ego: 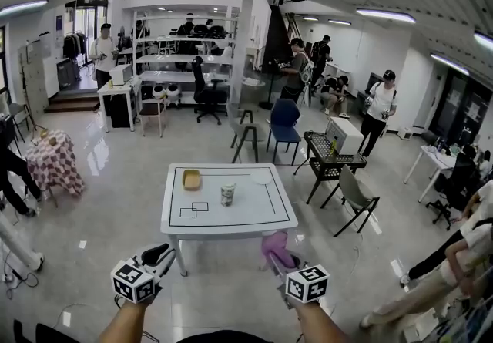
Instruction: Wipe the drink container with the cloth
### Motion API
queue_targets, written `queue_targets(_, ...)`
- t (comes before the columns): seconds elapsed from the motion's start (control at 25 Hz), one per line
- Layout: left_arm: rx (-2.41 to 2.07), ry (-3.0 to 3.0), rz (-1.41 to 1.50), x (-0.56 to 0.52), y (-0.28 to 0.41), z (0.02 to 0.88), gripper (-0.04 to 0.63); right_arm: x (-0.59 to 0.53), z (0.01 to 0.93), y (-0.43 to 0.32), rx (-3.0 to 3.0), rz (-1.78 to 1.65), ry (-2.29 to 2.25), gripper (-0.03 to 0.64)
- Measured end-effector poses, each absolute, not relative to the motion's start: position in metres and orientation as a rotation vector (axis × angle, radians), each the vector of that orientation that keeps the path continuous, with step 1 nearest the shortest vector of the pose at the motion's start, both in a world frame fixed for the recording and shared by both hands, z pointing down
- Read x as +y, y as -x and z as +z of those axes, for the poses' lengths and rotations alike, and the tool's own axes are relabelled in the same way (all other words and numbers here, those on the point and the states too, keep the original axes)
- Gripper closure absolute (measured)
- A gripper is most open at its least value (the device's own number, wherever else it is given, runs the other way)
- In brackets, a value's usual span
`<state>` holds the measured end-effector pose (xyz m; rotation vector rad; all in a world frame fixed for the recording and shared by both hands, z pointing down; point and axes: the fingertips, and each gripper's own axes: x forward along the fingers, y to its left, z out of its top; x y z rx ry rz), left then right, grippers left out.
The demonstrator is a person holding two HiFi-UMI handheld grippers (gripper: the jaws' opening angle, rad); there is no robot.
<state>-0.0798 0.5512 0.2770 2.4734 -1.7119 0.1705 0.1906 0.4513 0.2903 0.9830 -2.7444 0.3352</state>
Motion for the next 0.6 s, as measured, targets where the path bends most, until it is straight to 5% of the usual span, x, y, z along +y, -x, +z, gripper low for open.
queue_targets(0.6,-1.684,-2.461,0.157,0.527,0.116,0.291,0.499,0.426,0.297,-0.158,-2.716,0.351,-1.023,0.541)
